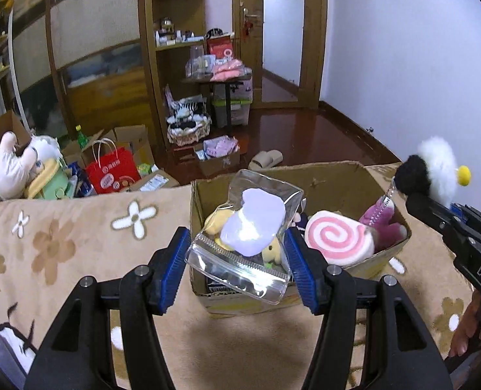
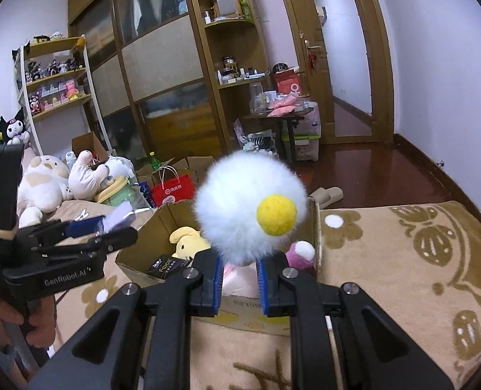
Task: Organize soft objects
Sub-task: 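Open left gripper dropping bag into box while right gripper releases pom-pom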
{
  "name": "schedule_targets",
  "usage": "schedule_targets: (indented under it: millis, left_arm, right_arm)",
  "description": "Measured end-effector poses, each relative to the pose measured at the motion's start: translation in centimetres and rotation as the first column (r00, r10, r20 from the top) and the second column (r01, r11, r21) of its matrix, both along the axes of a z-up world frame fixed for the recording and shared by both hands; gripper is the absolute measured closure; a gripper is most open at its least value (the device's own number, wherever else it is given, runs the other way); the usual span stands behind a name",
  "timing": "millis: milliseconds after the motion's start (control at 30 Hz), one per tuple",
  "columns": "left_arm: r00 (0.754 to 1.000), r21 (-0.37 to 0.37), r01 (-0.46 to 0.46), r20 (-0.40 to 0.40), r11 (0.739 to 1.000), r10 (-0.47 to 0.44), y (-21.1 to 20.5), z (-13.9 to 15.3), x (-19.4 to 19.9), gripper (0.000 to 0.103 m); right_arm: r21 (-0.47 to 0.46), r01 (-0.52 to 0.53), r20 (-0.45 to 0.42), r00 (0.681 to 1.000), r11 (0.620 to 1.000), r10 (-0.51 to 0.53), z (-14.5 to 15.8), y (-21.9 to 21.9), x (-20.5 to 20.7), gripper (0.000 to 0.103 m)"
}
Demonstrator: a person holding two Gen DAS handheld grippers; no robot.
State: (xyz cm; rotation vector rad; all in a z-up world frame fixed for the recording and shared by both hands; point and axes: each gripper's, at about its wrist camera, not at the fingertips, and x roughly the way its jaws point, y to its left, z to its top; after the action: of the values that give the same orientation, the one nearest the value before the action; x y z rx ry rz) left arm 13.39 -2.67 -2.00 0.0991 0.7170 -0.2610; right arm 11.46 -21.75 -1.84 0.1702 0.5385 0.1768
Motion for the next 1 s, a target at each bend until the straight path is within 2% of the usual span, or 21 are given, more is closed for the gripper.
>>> schedule_targets:
  millis: [333,667,767,900,1000]
  left_arm:
    - [1.000,-0.016,-0.017,-0.026,1.000,0.017,0.0,-1.6,2.4,0.044]
    - [0.997,-0.022,-0.038,-0.074,0.999,0.036,-0.3,-3.2,3.4,0.043]
    - [0.996,-0.042,-0.051,-0.070,0.998,0.048,0.0,-2.9,3.3,0.033]
    - [0.997,-0.040,-0.069,-0.045,0.997,0.067,0.4,-2.4,3.0,0.026]
    - [0.996,-0.042,-0.084,-0.038,0.996,0.082,0.8,-2.2,2.8,0.025]
  right_arm:
    - [0.036,-0.036,0.033,0.999,0.999,0.035,-2.3,0.1,1.9,0.083]
    - [0.006,-0.028,-0.026,0.999,1.000,0.028,-4.2,1.1,3.0,0.079]
    - [0.003,-0.028,-0.035,0.999,1.000,0.028,-4.3,1.2,3.1,0.076]
    - [-0.004,-0.024,-0.029,0.999,1.000,0.024,-4.1,1.1,3.0,0.074]
    - [-0.010,-0.014,-0.024,1.000,1.000,0.014,-4.0,1.0,2.7,0.066]
